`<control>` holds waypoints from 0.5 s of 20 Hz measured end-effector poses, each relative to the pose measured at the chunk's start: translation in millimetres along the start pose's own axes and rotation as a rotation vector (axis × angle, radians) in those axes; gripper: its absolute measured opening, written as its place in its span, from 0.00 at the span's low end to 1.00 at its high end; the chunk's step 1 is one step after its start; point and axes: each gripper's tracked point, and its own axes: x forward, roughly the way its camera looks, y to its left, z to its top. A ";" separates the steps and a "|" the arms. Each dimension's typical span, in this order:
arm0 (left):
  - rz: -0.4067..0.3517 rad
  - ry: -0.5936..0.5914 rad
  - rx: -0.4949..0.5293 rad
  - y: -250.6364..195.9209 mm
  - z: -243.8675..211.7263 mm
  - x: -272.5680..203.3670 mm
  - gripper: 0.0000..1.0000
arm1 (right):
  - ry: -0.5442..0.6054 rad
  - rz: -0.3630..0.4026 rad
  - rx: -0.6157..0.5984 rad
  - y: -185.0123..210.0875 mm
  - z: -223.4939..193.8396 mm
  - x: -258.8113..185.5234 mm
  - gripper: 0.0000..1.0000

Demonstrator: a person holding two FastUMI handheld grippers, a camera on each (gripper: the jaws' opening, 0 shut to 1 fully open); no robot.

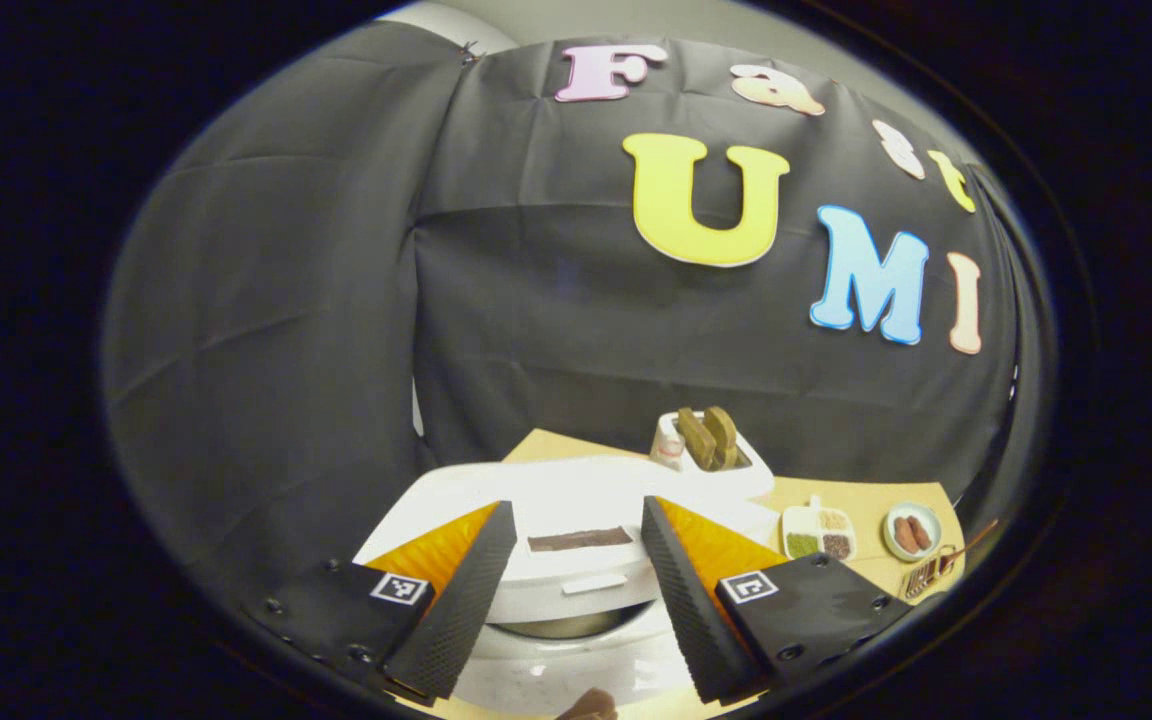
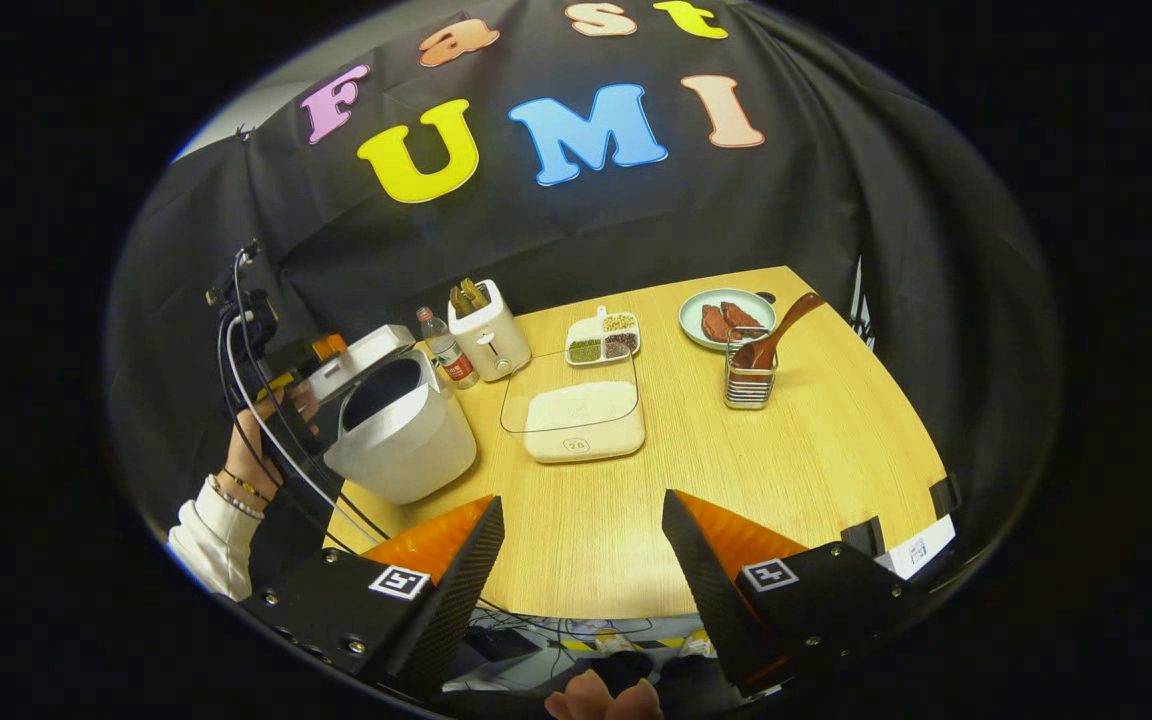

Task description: Close the left gripper, press the button to open the rice cooker; take a wooden spoon from the chopstick holder with the right hand, scoop a spoonful of rice and pour it into the rice cooker, then put the wooden spoon back into the chopstick holder.

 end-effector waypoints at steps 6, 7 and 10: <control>0.029 0.149 0.054 1.3 -83.9 5.3 0.94 | 0.024 -0.005 0.003 -3.6 -9.2 -0.3 0.98; 0.025 0.087 0.057 1.3 -71.2 5.8 0.95 | 0.026 -0.006 0.006 -3.4 -10.4 -0.2 0.98; 0.027 0.039 0.046 -0.4 -79.3 4.7 0.95 | 0.031 -0.007 0.006 -3.3 -11.2 -0.3 0.98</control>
